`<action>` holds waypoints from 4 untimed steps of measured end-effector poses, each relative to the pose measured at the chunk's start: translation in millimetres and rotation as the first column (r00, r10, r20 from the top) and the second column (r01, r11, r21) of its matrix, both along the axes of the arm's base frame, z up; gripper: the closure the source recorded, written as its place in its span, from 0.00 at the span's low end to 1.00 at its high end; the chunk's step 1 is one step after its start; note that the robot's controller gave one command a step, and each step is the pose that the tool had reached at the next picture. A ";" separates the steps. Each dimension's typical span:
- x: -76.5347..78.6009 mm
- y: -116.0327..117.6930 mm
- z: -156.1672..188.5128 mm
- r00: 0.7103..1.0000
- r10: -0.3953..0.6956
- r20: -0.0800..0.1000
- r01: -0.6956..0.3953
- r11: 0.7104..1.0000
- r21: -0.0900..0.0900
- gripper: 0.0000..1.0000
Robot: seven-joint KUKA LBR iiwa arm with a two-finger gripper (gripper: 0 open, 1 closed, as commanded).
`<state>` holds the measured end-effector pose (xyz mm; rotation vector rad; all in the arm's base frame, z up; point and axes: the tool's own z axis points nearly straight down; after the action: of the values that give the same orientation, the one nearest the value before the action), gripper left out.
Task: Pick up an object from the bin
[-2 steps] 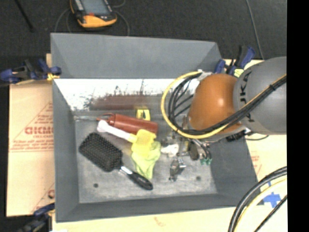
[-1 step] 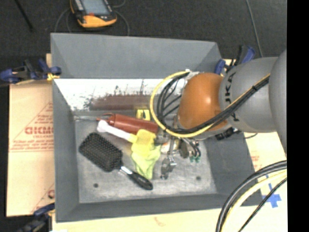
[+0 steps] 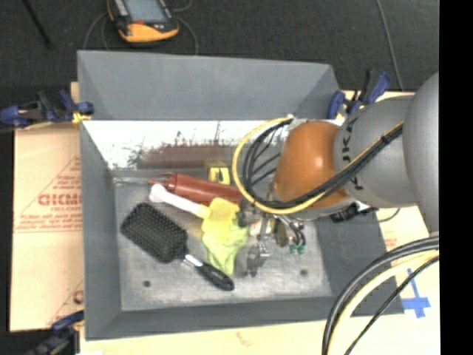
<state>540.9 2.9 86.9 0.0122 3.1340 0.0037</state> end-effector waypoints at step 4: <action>55.7 28.3 15.1 0.933 0.360 -0.008 -0.360 0.933 -0.002 1.00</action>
Offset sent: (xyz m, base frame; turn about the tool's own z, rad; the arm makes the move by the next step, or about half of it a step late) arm 0.0513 0.0354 -0.0169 -0.2910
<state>596.6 31.2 102.0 -0.5638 3.0912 0.0005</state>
